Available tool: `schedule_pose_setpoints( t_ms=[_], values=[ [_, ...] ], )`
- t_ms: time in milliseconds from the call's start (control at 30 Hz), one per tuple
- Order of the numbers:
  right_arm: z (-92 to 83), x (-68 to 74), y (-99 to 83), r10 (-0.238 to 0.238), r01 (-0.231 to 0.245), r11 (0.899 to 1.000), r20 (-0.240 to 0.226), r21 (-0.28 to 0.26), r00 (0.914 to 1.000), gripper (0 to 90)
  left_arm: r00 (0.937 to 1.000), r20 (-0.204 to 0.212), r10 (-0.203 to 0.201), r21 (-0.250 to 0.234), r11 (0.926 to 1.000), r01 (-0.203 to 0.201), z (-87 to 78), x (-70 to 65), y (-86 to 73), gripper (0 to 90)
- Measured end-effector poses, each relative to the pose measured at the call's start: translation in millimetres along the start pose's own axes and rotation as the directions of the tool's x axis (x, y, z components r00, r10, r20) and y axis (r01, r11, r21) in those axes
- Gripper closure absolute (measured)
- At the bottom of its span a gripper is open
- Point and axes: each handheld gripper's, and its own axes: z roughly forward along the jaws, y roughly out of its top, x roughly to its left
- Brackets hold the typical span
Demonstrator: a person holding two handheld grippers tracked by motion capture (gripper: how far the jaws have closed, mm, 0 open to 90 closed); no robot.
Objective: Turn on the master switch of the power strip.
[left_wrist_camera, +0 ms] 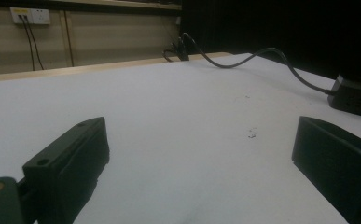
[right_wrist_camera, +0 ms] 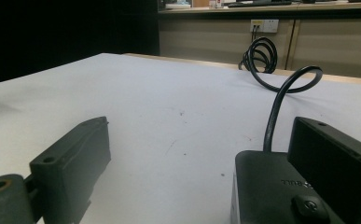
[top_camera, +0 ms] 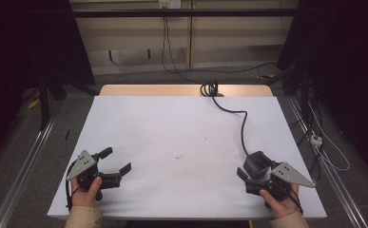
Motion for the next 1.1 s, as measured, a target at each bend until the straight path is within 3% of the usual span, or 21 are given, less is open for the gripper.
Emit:
schedule_pose_setpoints(
  t_ms=[500, 800, 933, 1100],
  values=[
    [-4.2, -5.5, 2.1, 0.012, -0.013, 1.0, 0.024, 0.011, 0.9996, 9.0, 0.9997, 0.016, 0.018, 0.007, 0.9998, -0.018, 3.4, -2.6, 1.2, 3.5],
    [-5.3, -9.9, 4.5, 0.021, -0.022, 1.0, 0.042, 0.019, 0.9989, 16.9, 0.9996, 0.015, 0.024, 0.005, 0.9997, -0.024, 2.0, -2.3, 1.6, 3.5],
    [-6.9, -12.4, 5.5, 0.02, -0.022, 0.999, 0.04, 0.032, 0.999, 27.1, 0.9996, 0.014, 0.025, 0.002, 0.9997, -0.025, 1.8, -2.7, 1.7, 3.5],
    [-7.7, -15.1, 6.0, 0.025, -0.026, 0.999, 0.042, 0.036, 0.9988, 30.7, 0.9995, 0.015, 0.027, -0.002, 0.9996, -0.027, 1.4, -3.2, 2.0, 3.5]
  ],
)
